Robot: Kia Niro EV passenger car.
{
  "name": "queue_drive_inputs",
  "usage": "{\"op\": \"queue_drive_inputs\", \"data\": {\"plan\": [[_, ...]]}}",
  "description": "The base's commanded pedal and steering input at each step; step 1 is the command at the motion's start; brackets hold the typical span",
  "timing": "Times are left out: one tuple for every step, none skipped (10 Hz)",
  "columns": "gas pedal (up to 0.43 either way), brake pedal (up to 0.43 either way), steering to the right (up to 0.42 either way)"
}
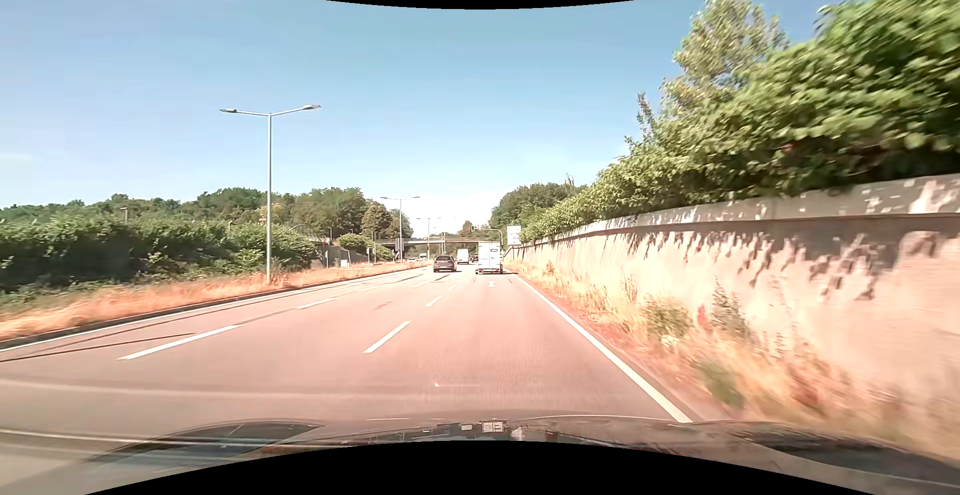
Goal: Follow the waypoints while adhering to traffic rules and regulations
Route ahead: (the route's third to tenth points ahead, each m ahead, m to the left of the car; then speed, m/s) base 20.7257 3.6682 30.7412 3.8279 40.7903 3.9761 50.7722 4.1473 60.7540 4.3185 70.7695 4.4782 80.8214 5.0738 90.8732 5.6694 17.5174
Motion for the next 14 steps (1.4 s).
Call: {"op": "queue_drive_inputs", "data": {"plan": [[0.138,0.0,-0.003],[0.138,0.0,-0.003],[0.138,0.0,-0.003],[0.138,0.0,-0.003],[0.138,0.0,-0.003],[0.138,0.0,-0.003],[0.138,0.0,-0.003],[0.138,0.0,-0.003],[0.138,0.0,-0.004],[0.138,0.0,-0.004],[0.138,0.0,-0.004],[0.138,0.0,-0.004],[0.138,0.0,-0.004],[0.138,0.0,-0.004]]}}
